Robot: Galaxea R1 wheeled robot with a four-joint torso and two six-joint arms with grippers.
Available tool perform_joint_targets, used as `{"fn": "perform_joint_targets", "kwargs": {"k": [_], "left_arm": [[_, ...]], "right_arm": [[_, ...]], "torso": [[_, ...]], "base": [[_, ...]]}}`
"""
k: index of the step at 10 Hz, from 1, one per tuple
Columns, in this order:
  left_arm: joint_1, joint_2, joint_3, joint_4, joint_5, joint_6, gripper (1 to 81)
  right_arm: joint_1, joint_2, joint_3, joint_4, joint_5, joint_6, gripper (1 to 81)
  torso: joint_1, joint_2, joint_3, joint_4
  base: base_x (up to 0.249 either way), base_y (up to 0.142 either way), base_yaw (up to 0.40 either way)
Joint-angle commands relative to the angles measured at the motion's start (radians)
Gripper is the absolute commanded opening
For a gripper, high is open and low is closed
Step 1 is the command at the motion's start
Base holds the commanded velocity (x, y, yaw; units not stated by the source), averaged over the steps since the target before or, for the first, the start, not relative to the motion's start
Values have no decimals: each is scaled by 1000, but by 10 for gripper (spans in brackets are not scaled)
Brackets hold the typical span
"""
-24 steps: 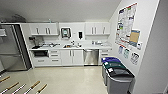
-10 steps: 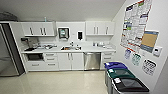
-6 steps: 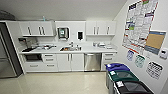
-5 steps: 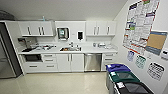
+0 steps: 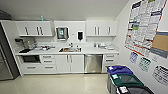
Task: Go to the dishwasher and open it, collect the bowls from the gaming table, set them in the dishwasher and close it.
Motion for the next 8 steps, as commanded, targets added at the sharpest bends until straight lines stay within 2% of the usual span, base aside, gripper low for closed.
{"fn": "perform_joint_targets", "kwargs": {"k": [1,8], "left_arm": [[-54,-13,8,2,38,0,811],[-50,-15,8,2,32,0,811]], "right_arm": [[50,-11,8,-15,-47,-5,811],[50,-8,5,-16,-47,-5,811]], "torso": [[0,0,0,0],[0,0,0,0]], "base": [[182,0,0],[177,0,0]]}}
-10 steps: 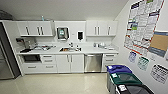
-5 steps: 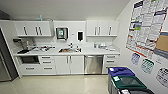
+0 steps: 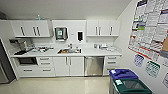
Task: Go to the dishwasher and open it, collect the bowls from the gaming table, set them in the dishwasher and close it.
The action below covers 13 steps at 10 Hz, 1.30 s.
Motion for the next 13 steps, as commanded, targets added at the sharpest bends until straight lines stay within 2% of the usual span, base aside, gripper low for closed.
{"fn": "perform_joint_targets", "kwargs": {"k": [1,7,13], "left_arm": [[-53,-14,10,2,45,0,811],[-53,-11,10,2,45,0,811],[-53,-15,10,2,45,0,811]], "right_arm": [[51,-22,9,-16,-47,-5,811],[53,-22,9,-16,-47,-5,811],[53,-22,7,-14,-47,-5,811]], "torso": [[0,0,0,0],[0,0,0,0],[0,0,0,0]], "base": [[162,0,0],[152,0,0],[104,0,0]]}}
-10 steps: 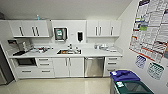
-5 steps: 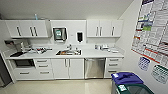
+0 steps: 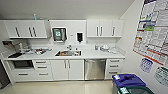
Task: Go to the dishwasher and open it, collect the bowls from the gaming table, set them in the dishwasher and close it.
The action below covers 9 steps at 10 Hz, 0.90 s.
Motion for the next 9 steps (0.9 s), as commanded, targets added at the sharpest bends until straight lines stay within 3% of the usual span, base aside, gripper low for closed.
{"fn": "perform_joint_targets", "kwargs": {"k": [1,9], "left_arm": [[-58,-15,10,2,45,0,811],[-58,-15,10,2,45,0,811]], "right_arm": [[50,-20,9,-14,-47,-5,811],[50,-17,8,-15,-47,-5,811]], "torso": [[0,0,0,0],[-2,-1,0,0]], "base": [[102,0,0],[104,0,0]]}}
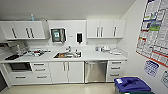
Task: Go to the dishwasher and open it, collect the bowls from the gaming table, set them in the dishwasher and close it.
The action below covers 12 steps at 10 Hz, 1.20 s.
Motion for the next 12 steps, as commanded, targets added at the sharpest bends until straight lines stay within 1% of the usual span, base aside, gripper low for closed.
{"fn": "perform_joint_targets", "kwargs": {"k": [1,12], "left_arm": [[-57,-16,9,2,44,-1,811],[-57,-16,11,4,46,1,811]], "right_arm": [[49,-14,9,-15,-45,-4,811],[49,-16,7,-13,-45,-4,811]], "torso": [[0,0,0,0],[0,0,0,0]], "base": [[106,0,0],[114,0,0]]}}
